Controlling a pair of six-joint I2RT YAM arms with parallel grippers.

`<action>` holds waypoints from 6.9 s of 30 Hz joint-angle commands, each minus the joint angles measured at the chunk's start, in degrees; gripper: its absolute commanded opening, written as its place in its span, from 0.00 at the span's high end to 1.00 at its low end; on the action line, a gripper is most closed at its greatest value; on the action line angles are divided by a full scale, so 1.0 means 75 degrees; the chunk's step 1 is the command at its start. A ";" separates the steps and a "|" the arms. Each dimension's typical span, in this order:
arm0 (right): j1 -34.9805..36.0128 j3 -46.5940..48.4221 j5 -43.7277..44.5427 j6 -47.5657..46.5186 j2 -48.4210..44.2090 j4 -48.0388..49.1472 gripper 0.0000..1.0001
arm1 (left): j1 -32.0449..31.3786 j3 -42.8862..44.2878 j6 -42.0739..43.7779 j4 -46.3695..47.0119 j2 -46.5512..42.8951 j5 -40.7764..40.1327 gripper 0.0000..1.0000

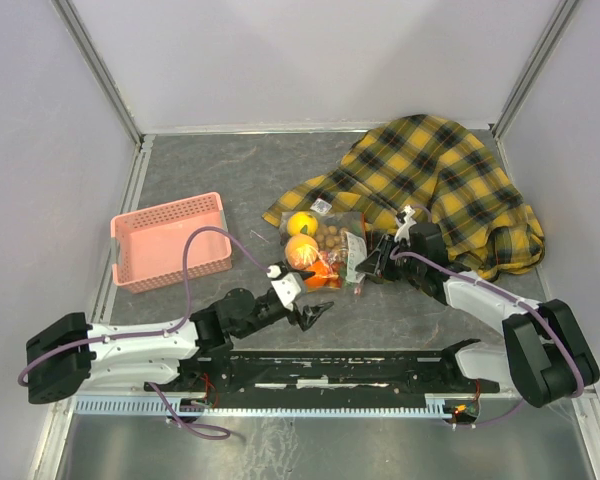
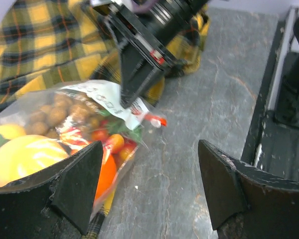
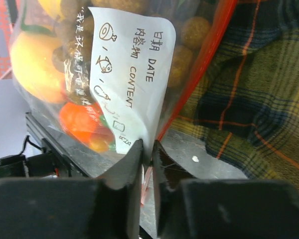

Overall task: Open the zip-top bag and remove the fake food
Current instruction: Pick up the zipper food storage bag at the center of the board.

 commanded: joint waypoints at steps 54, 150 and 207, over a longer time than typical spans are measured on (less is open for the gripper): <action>0.0284 0.0990 -0.1006 0.1817 -0.0882 0.2471 0.98 | -0.0266 0.2151 0.3537 0.1884 0.3415 -0.2664 0.12; 0.1356 0.1919 -0.0852 -0.6103 -0.1434 0.2499 0.98 | 0.5361 0.3402 -0.5880 -0.1684 0.1085 0.6818 0.95; 0.1758 0.2248 -0.2041 -0.5201 -0.1427 0.2561 0.25 | 0.3577 0.2357 -0.1149 -0.1097 -0.0237 0.3765 0.97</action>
